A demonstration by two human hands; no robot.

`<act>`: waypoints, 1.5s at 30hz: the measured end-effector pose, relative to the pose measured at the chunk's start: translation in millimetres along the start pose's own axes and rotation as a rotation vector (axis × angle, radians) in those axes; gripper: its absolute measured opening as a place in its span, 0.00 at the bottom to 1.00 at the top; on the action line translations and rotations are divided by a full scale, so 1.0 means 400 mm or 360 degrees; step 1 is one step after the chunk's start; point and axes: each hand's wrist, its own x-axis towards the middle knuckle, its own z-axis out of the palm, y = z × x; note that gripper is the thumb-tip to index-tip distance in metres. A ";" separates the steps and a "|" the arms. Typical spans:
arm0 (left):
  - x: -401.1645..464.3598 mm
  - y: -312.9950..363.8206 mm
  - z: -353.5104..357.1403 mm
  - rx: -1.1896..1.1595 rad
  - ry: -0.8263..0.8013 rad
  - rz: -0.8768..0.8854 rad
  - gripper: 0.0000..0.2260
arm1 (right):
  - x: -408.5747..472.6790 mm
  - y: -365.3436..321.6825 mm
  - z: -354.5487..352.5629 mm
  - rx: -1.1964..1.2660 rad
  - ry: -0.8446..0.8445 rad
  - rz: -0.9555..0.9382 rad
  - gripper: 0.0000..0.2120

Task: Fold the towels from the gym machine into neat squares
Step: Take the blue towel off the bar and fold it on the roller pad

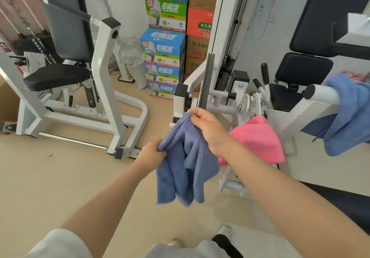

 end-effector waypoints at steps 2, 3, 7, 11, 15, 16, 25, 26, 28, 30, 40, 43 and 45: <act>0.015 -0.031 -0.003 0.0101 0.0070 -0.0115 0.09 | -0.003 0.000 0.000 -0.0061 -0.0004 0.0015 0.12; 0.021 -0.040 -0.007 0.0137 0.0126 -0.0163 0.07 | -0.004 0.003 0.000 -0.0088 -0.0005 0.0024 0.12; 0.048 -0.056 -0.045 0.0321 0.0374 -0.0331 0.06 | 0.001 0.012 -0.003 0.0040 -0.0016 0.0060 0.12; 0.050 -0.039 -0.080 0.0142 0.0646 -0.0230 0.06 | 0.003 -0.010 -0.019 0.0438 0.0031 0.0118 0.12; 0.028 0.043 -0.092 0.0088 0.0417 0.0192 0.04 | 0.014 -0.014 -0.022 -0.0315 0.0078 0.0142 0.06; 0.018 0.069 -0.091 0.0128 0.0303 0.0257 0.04 | 0.016 -0.010 -0.022 -0.0583 0.0029 0.0162 0.10; -0.049 0.175 -0.089 0.0170 0.0016 0.0597 0.16 | 0.033 0.016 -0.011 -0.1649 -0.0155 -0.0253 0.10; -0.050 0.170 -0.089 0.0164 -0.0044 0.0566 0.16 | 0.033 0.014 -0.016 -0.1603 -0.0072 -0.0283 0.12; -0.050 0.148 -0.092 0.0131 -0.0127 0.0456 0.14 | 0.029 0.000 -0.030 -0.1472 0.0103 -0.0294 0.10; -0.047 0.118 -0.096 0.0124 -0.0144 0.0349 0.14 | 0.022 -0.011 -0.044 -0.1361 0.0183 -0.0251 0.08; -0.039 0.109 -0.111 -0.0216 -0.0039 -0.0020 0.16 | -0.009 -0.019 -0.039 -0.0944 -0.0214 0.0123 0.15; -0.077 0.167 -0.082 0.0008 -0.0412 0.0201 0.13 | -0.011 -0.023 -0.005 -0.0997 -0.0227 0.0032 0.17; -0.085 0.185 -0.062 0.0186 -0.0402 0.0279 0.05 | -0.011 -0.024 0.010 -0.1129 -0.0210 -0.0082 0.17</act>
